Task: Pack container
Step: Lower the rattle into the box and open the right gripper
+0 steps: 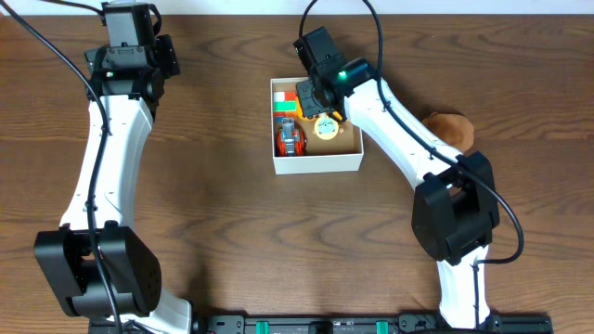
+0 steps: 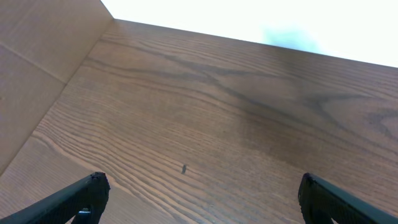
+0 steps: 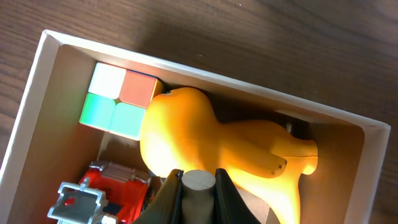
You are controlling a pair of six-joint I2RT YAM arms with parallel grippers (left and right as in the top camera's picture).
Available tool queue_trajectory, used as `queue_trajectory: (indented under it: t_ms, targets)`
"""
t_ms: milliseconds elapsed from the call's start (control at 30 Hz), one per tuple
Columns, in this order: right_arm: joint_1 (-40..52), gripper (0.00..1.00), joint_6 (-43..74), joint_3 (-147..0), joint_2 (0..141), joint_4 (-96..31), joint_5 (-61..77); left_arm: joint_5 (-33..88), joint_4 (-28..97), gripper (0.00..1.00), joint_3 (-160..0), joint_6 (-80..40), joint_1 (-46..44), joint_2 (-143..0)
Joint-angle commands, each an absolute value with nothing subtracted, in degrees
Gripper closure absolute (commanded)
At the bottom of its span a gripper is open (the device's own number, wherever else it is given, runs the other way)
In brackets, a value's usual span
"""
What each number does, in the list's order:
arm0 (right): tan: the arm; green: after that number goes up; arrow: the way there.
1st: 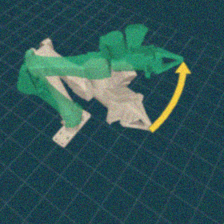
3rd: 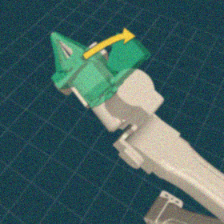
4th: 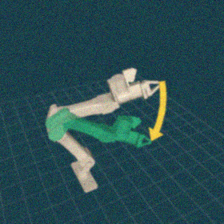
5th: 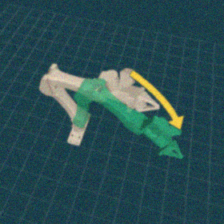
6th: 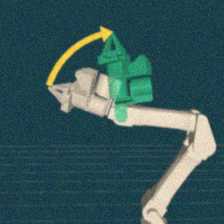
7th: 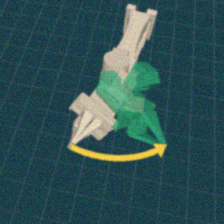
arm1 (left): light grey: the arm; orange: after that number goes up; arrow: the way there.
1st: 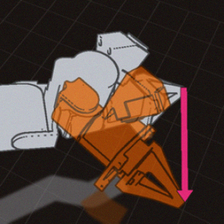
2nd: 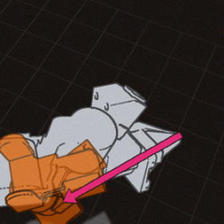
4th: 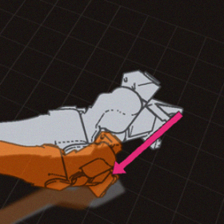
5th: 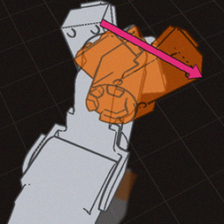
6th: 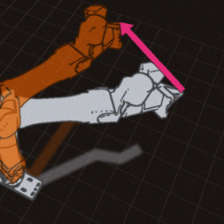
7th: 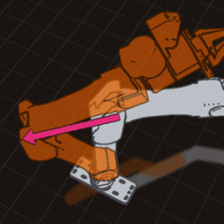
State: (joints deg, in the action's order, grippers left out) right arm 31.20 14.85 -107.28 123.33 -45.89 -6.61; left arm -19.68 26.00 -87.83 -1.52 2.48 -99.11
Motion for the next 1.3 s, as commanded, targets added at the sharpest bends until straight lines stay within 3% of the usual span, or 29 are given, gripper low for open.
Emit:
queue_trajectory:
  t_ms: [0,633,1033,1267]
  targets:
    - [31.3,0.99,15.4,-107.8,123.7,-47.0,-6.6,-20.2,26.2,0.02,-88.8,-1.8,2.5,-98.1]
    - [31.5,0.88,15.4,-107.8,123.8,-53.2,-7.1,-20.2,26.2,0.02,-88.8,-1.8,2.5,-98.1]
    - [31.5,0.68,15.3,-107.8,123.8,-53.5,-7.1,-20.2,26.2,0.02,-88.8,-1.8,2.5,-98.1]
    - [31.3,0.68,14.1,-108.6,122.9,-53.3,-10.4,-20.2,26.2,0.02,-88.8,-1.8,2.5,-98.1]
